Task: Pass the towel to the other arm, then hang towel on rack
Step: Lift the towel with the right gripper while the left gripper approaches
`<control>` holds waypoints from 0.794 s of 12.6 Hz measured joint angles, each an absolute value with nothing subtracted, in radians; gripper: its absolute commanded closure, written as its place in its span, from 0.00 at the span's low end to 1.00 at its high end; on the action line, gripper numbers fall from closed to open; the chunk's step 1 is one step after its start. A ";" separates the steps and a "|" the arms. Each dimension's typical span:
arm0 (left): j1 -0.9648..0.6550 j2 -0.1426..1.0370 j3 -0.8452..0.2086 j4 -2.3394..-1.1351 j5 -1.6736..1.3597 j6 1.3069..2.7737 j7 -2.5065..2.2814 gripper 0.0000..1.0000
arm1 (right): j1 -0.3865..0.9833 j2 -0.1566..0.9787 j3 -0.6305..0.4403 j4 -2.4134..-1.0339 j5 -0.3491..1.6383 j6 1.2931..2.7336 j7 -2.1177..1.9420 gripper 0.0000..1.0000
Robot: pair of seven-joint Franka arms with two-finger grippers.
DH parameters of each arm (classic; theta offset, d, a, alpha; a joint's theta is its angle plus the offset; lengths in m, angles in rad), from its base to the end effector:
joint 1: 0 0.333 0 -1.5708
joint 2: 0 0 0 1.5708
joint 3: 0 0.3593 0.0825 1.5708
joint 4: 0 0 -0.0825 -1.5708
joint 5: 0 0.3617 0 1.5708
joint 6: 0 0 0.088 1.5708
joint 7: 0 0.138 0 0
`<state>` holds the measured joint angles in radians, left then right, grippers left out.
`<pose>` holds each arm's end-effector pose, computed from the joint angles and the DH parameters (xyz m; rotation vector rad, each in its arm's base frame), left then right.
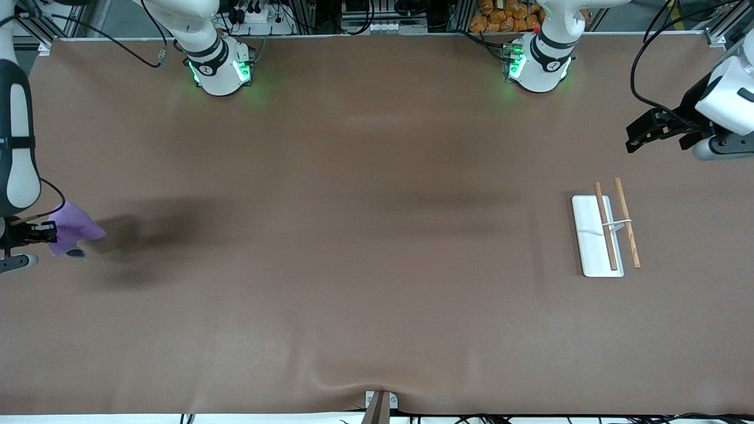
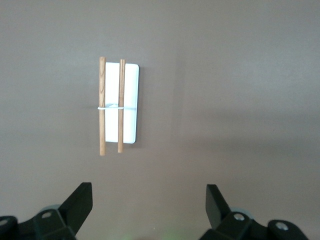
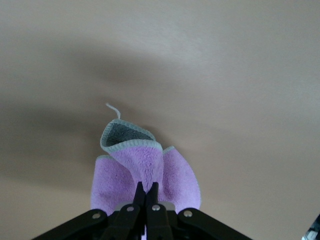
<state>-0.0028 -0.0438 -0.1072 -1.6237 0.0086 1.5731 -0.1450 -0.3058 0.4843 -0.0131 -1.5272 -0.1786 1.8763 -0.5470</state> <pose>0.5131 -0.0569 0.6361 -3.1270 -0.0548 0.0083 0.6326 -0.2271 0.3859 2.9944 0.4443 -0.2961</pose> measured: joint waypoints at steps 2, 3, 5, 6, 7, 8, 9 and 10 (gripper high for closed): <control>-0.015 -0.022 -0.116 -1.624 0.008 1.597 -0.146 0.00 | -0.250 0.429 -0.009 -1.512 -0.157 1.756 -0.462 1.00; -0.020 -0.010 -0.117 -1.624 0.005 1.609 -0.146 0.00 | -0.220 0.408 -0.008 -1.497 -0.151 1.696 -0.410 1.00; -0.033 0.016 -0.118 -1.624 -0.016 1.637 -0.147 0.00 | -0.149 0.378 -0.005 -1.462 -0.140 1.601 -0.306 1.00; -0.039 0.029 -0.118 -1.624 -0.041 1.650 -0.156 0.00 | -0.112 0.367 -0.004 -1.448 -0.132 1.568 -0.252 1.00; -0.046 0.045 -0.119 -1.624 -0.068 1.660 -0.178 0.00 | -0.078 0.357 -0.004 -1.439 -0.117 1.538 -0.190 1.00; -0.058 0.059 -0.120 -1.624 -0.083 1.674 -0.210 0.00 | -0.046 0.346 -0.003 -1.434 -0.096 1.514 -0.124 1.00; -0.080 0.076 -0.121 -1.624 -0.089 1.693 -0.254 0.00 | -0.012 0.336 -0.003 -1.431 -0.080 1.493 -0.057 1.00; -0.106 0.090 -0.123 -1.624 -0.090 1.712 -0.307 0.00 | 0.018 0.329 -0.002 -1.427 -0.074 1.478 -0.003 1.00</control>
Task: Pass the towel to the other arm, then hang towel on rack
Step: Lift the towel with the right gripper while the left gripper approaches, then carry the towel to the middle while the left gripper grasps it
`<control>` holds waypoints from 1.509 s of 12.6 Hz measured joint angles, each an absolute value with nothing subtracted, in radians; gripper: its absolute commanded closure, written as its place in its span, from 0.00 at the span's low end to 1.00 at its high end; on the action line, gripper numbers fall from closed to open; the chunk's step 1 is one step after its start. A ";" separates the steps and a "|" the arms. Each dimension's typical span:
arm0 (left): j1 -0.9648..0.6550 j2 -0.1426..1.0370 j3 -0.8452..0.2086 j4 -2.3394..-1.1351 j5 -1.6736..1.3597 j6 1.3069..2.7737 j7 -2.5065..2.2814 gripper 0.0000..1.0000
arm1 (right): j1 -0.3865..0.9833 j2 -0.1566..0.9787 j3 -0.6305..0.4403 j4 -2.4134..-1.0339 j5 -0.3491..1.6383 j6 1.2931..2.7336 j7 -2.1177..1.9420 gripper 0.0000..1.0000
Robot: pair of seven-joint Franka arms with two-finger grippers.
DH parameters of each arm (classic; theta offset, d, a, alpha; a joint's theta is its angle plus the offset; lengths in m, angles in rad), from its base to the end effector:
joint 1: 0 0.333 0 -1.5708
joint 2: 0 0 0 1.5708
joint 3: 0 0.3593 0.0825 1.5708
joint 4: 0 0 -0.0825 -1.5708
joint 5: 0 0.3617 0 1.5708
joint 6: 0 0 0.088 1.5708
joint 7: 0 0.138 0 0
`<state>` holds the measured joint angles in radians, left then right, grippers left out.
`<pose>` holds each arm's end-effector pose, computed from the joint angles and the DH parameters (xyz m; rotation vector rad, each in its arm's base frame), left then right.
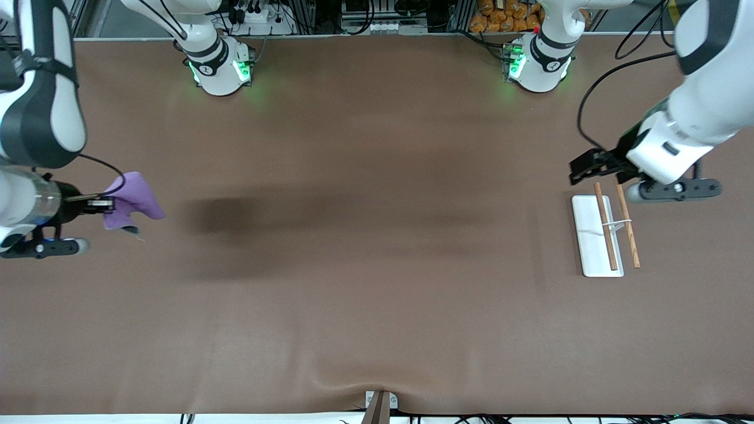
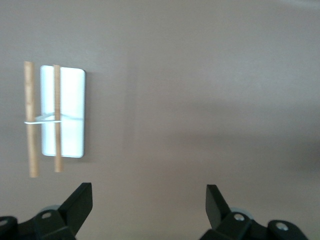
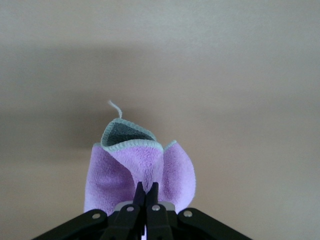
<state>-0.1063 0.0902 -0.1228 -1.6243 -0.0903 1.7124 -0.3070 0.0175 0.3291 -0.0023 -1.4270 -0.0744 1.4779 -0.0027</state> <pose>0.5551 -0.1379 0.5761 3.0417 0.1388 -0.0427 0.6118 -0.0013 0.5043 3.0351 0.0325 -0.4242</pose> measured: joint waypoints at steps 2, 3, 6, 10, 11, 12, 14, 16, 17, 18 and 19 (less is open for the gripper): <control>-0.163 0.118 -0.126 -1.624 -0.091 1.751 -0.431 0.00 | 0.071 0.322 -0.002 -1.405 -0.061 1.448 0.093 1.00; -0.192 0.133 -0.127 -1.624 -0.091 1.772 -0.496 0.00 | 0.097 0.322 -0.002 -1.390 -0.051 1.436 0.145 1.00; -0.269 0.172 -0.128 -1.624 -0.091 1.852 -0.692 0.00 | 0.199 0.321 0.000 -1.358 -0.014 1.427 0.343 1.00; -0.328 0.225 -0.129 -1.623 -0.165 1.958 -0.864 0.00 | 0.360 0.321 0.000 -1.345 0.032 1.429 0.652 1.00; -0.341 0.242 -0.128 -1.623 -0.178 1.985 -0.906 0.00 | 0.390 0.321 0.000 -1.341 0.058 1.434 0.739 1.00; -0.354 0.259 -0.129 -1.623 -0.182 2.008 -0.941 0.00 | 0.414 0.323 -0.001 -1.337 0.089 1.446 0.826 1.00; -0.371 0.288 -0.129 -1.622 -0.185 2.036 -0.983 0.00 | 0.451 0.334 -0.001 -1.332 0.155 1.516 0.998 1.00; -0.373 0.310 -0.128 -1.618 -0.213 2.044 -0.988 0.00 | 0.482 0.352 -0.001 -1.329 0.205 1.589 1.136 1.00; -0.373 0.322 -0.126 -1.609 -0.240 2.050 -0.988 0.00 | 0.494 0.362 -0.001 -1.329 0.236 1.628 1.198 1.00; -0.372 0.336 -0.125 -1.595 -0.271 2.058 -0.988 0.00 | 0.501 0.371 -0.002 -1.328 0.277 1.670 1.258 1.00; -0.369 0.352 -0.125 -1.578 -0.305 2.067 -0.988 0.00 | 0.505 0.380 -0.002 -1.328 0.326 1.719 1.319 1.00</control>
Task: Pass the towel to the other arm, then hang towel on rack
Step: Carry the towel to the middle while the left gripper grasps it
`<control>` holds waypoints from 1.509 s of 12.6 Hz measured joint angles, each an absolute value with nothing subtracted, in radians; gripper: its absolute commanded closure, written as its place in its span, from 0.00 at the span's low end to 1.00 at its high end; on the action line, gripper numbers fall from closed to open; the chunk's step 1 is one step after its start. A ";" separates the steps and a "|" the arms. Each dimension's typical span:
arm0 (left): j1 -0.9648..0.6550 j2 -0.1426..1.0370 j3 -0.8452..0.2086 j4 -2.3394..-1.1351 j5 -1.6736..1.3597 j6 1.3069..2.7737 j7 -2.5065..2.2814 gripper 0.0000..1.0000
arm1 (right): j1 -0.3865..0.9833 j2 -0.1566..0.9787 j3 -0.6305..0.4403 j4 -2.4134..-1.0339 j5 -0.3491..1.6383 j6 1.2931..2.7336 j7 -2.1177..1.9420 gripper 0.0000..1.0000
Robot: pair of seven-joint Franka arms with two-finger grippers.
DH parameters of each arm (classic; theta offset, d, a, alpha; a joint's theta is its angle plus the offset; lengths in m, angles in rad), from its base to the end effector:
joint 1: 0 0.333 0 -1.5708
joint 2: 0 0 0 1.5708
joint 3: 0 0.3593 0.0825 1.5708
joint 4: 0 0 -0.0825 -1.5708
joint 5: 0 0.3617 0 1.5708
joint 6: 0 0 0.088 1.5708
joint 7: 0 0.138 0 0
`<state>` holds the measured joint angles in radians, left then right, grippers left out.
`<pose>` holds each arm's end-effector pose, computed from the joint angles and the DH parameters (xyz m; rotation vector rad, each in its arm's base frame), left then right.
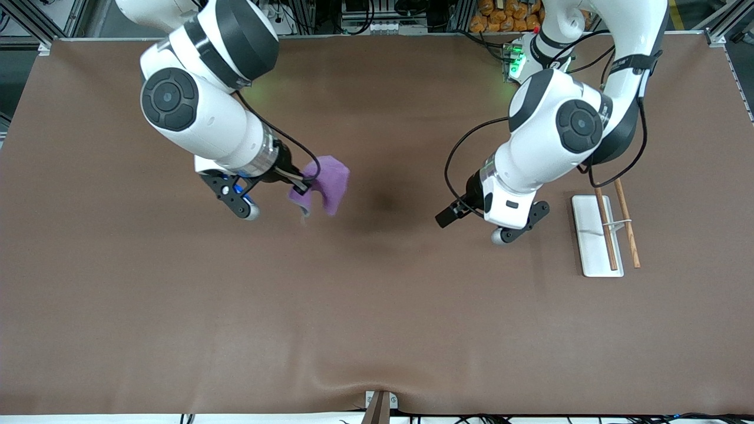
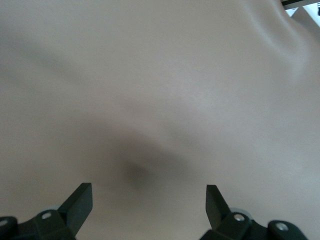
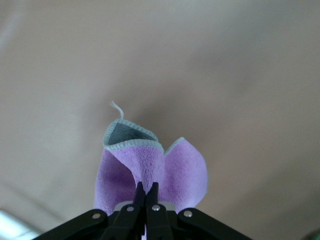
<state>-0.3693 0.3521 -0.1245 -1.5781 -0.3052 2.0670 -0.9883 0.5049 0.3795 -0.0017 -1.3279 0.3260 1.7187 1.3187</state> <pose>0.5892 -0.3317 0.4731 2.6692 0.8739 -0.1634 0.5675 0.3578 0.5381 -2.6468 1.2171 0.3638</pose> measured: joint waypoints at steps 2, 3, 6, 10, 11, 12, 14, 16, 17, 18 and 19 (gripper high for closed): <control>-0.365 0.389 -0.123 -1.542 -0.360 2.095 -0.988 0.00 | 0.515 0.396 -0.002 -1.327 0.402 1.828 1.427 1.00; -0.364 0.408 -0.123 -1.527 -0.388 2.116 -0.988 0.00 | 0.527 0.405 -0.002 -1.327 0.419 1.881 1.475 1.00; -0.363 0.462 -0.120 -1.495 -0.517 2.206 -0.988 0.00 | 0.598 0.445 -0.002 -1.326 0.431 2.053 1.630 1.00; -0.359 0.531 -0.113 -1.418 -0.598 2.222 -0.988 0.10 | 0.665 0.498 -0.002 -1.326 0.431 2.242 1.770 1.00; -0.350 0.537 -0.112 -1.412 -0.602 2.222 -0.988 0.13 | 0.669 0.504 -0.002 -1.326 0.431 2.257 1.784 1.00; -0.339 0.538 -0.112 -1.410 -0.603 2.220 -0.986 0.21 | 0.669 0.507 -0.003 -1.326 0.431 2.281 1.801 1.00; -0.325 0.538 -0.112 -1.408 -0.603 2.201 -0.974 0.44 | 0.673 0.511 -0.003 -1.326 0.431 2.315 1.820 1.00; -0.325 0.540 -0.113 -1.408 -0.603 2.193 -0.950 0.45 | 0.680 0.511 -0.003 -1.326 0.431 2.321 1.824 1.00; -0.324 0.542 -0.113 -1.408 -0.613 2.189 -0.945 0.44 | 0.681 0.512 -0.003 -1.326 0.431 2.321 1.826 1.00; -0.320 0.549 -0.113 -1.408 -0.643 2.175 -0.942 0.44 | 0.681 0.512 -0.004 -1.326 0.431 2.322 1.827 1.00; -0.314 0.556 -0.113 -1.408 -0.683 2.163 -0.936 0.44 | 0.681 0.512 -0.004 -1.326 0.431 2.322 1.828 1.00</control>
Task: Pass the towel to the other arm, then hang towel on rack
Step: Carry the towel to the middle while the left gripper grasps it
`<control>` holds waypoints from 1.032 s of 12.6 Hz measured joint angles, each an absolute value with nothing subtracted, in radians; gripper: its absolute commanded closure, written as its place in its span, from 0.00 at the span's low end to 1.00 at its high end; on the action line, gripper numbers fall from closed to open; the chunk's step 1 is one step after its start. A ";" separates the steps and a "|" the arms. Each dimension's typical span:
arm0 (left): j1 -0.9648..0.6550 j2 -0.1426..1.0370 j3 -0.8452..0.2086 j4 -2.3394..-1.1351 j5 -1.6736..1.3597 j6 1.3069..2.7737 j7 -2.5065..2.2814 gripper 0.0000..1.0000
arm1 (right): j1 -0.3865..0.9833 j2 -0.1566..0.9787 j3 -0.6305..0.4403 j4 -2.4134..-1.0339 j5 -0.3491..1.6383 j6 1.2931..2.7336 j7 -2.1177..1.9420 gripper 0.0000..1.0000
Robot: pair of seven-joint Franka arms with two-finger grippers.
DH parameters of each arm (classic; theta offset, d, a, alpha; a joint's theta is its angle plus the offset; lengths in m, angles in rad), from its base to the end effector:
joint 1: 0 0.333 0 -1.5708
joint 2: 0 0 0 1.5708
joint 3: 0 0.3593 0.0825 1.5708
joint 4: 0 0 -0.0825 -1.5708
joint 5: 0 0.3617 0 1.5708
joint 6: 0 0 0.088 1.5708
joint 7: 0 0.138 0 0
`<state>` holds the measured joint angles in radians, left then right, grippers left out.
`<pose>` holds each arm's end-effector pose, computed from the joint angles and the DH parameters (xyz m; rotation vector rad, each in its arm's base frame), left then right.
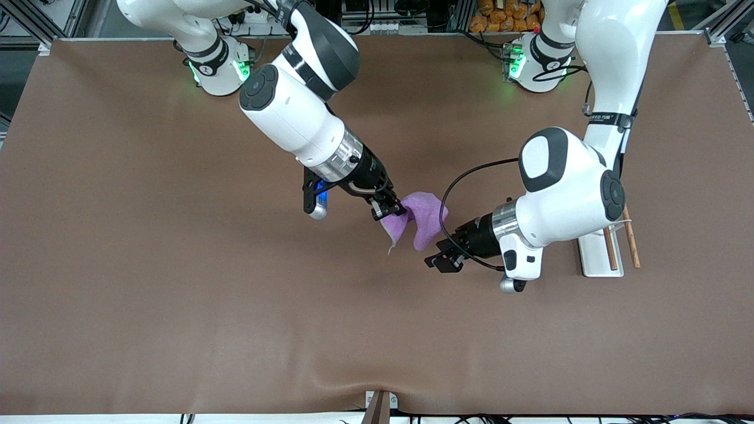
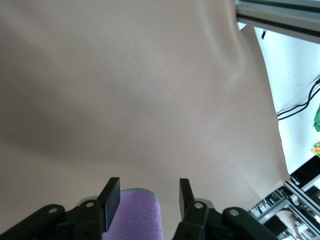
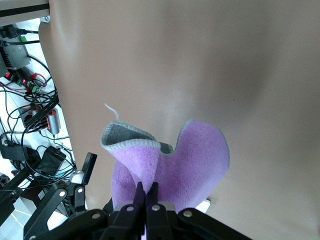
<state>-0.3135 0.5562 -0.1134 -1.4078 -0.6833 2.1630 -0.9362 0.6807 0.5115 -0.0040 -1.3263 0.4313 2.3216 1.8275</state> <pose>0.6686 -0.3291 0.4323 2.2578 1.0483 -0.3462 0.5826 0.4908 0.5124 -1.9819 1.6171 0.2769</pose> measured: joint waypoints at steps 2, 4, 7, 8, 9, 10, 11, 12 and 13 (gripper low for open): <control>-0.295 0.577 -0.113 -1.408 -0.777 2.135 -0.910 0.44 | 0.681 0.512 -0.004 -1.326 0.431 2.322 1.829 1.00; -0.276 0.603 -0.113 -1.408 -0.858 2.107 -0.896 0.41 | 0.681 0.513 -0.005 -1.326 0.431 2.322 1.831 1.00; -0.269 0.632 -0.114 -1.407 -0.934 2.092 -0.892 0.37 | 0.681 0.513 -0.005 -1.326 0.431 2.323 1.832 1.00; -0.269 0.637 -0.114 -1.407 -0.940 2.067 -0.899 0.36 | 0.681 0.513 -0.005 -1.326 0.431 2.323 1.833 1.00; -0.267 0.640 -0.114 -1.408 -0.941 2.037 -0.917 0.35 | 0.681 0.513 -0.005 -1.326 0.431 2.323 1.833 1.00; -0.262 0.641 -0.114 -1.407 -0.941 2.004 -0.938 0.34 | 0.681 0.513 -0.005 -1.326 0.431 2.323 1.833 1.00; -0.256 0.641 -0.114 -1.407 -0.941 1.968 -0.956 0.34 | 0.681 0.513 -0.005 -1.326 0.431 2.324 1.833 1.00; -0.252 0.641 -0.114 -1.407 -0.941 1.938 -0.971 0.34 | 0.681 0.513 -0.005 -1.326 0.431 2.324 1.833 1.00; -0.250 0.641 -0.114 -1.407 -0.941 1.918 -0.982 0.34 | 0.681 0.513 -0.005 -1.326 0.431 2.324 1.833 1.00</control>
<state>-0.2501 0.6408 -0.1136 -1.4072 -0.9408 1.9183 -0.9820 0.6809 0.5134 -0.0048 -1.3263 0.4313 2.3236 1.8331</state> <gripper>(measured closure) 0.339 0.982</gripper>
